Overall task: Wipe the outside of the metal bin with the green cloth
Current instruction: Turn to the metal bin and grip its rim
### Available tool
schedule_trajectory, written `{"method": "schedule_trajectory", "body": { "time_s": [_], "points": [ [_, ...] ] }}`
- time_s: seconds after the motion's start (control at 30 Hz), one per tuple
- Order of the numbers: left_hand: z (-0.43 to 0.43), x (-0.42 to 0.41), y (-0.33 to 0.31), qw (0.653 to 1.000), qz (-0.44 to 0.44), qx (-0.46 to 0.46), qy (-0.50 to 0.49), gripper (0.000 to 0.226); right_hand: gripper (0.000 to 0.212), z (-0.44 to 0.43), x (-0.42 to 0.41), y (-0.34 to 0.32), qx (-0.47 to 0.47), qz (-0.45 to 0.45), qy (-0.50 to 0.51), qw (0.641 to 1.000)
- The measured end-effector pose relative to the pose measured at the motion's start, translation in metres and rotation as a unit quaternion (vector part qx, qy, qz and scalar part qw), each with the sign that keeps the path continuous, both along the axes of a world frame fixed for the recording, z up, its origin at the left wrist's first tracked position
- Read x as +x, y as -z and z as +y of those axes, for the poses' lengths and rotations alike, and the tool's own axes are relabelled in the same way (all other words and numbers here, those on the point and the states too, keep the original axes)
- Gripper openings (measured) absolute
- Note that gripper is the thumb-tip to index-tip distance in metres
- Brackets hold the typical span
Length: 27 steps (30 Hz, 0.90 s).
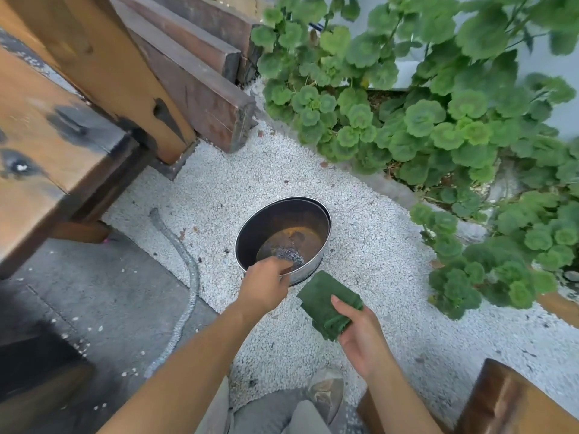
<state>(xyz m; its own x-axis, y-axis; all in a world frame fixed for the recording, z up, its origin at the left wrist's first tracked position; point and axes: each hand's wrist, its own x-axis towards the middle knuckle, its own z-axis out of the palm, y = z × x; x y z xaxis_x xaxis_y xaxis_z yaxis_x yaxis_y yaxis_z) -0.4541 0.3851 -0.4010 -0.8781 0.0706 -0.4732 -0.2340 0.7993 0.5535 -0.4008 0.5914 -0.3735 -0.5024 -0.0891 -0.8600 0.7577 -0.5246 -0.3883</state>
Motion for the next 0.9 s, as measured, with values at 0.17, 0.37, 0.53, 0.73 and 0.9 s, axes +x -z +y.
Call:
{"method": "schedule_trajectory", "body": {
  "time_s": [0.17, 0.37, 0.53, 0.73, 0.9],
  "points": [
    [0.010, -0.006, 0.057, 0.998, 0.018, -0.048, 0.031, 0.018, 0.033, 0.011, -0.015, 0.062, -0.006, 0.012, -0.004, 1.000],
    [0.007, -0.008, 0.080, 0.993, 0.063, -0.047, 0.089, 0.035, 0.032, 0.010, -0.026, 0.099, -0.020, 0.022, 0.004, 1.000],
    [-0.007, -0.026, 0.074, 0.987, 0.065, -0.057, 0.133, 0.035, 0.036, 0.011, -0.033, 0.106, -0.023, 0.022, -0.011, 0.999],
    [-0.037, -0.085, 0.053, 0.984, 0.079, 0.006, 0.157, 0.039, 0.039, 0.006, -0.061, 0.104, -0.032, 0.059, -0.026, 0.997],
    [-0.078, -0.175, 0.055, 0.988, 0.042, 0.044, 0.145, 0.035, 0.041, -0.006, -0.098, 0.123, -0.038, 0.136, -0.053, 0.989]
  ]
}}
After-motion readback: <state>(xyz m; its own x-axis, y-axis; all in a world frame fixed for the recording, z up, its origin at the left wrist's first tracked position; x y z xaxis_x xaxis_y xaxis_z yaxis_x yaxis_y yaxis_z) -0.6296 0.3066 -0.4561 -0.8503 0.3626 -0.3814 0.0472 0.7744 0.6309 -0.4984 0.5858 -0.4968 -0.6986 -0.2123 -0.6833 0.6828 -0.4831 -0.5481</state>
